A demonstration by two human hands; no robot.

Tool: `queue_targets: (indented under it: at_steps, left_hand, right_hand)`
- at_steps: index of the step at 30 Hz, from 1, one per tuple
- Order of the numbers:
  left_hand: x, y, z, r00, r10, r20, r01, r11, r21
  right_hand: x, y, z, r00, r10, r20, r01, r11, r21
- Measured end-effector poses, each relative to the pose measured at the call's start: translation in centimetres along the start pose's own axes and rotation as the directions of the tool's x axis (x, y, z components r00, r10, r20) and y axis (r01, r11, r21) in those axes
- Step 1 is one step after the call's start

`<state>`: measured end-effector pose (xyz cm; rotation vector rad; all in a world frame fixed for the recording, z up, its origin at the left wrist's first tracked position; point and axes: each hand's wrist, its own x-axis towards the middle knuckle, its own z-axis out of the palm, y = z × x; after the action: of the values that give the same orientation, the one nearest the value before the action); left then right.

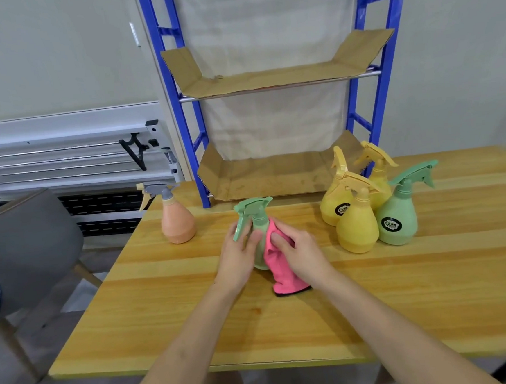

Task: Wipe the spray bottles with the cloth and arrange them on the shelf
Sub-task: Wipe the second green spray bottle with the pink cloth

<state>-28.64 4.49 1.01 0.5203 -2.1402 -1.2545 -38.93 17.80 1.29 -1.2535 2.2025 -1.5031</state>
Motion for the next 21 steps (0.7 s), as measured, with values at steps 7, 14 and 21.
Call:
queue_targets:
  at_steps: [7, 14, 21]
  left_hand:
    - [0.0, -1.1, 0.5, 0.994, -0.092, -0.06, 0.088, 0.994, -0.066]
    - [-0.1, -1.0, 0.7, 0.99, -0.074, -0.118, 0.083, 0.994, 0.072]
    - [-0.1, -1.4, 0.9, 0.985, -0.057, -0.163, 0.072, 0.994, 0.087]
  right_hand:
    - [-1.0, 1.5, -0.1, 0.997, 0.076, -0.027, -0.078, 0.994, -0.073]
    - [-0.9, 0.2, 0.7, 0.976, 0.032, -0.214, -0.022, 0.998, 0.051]
    - [0.2, -1.0, 0.5, 0.997, -0.014, -0.078, 0.019, 0.998, 0.065]
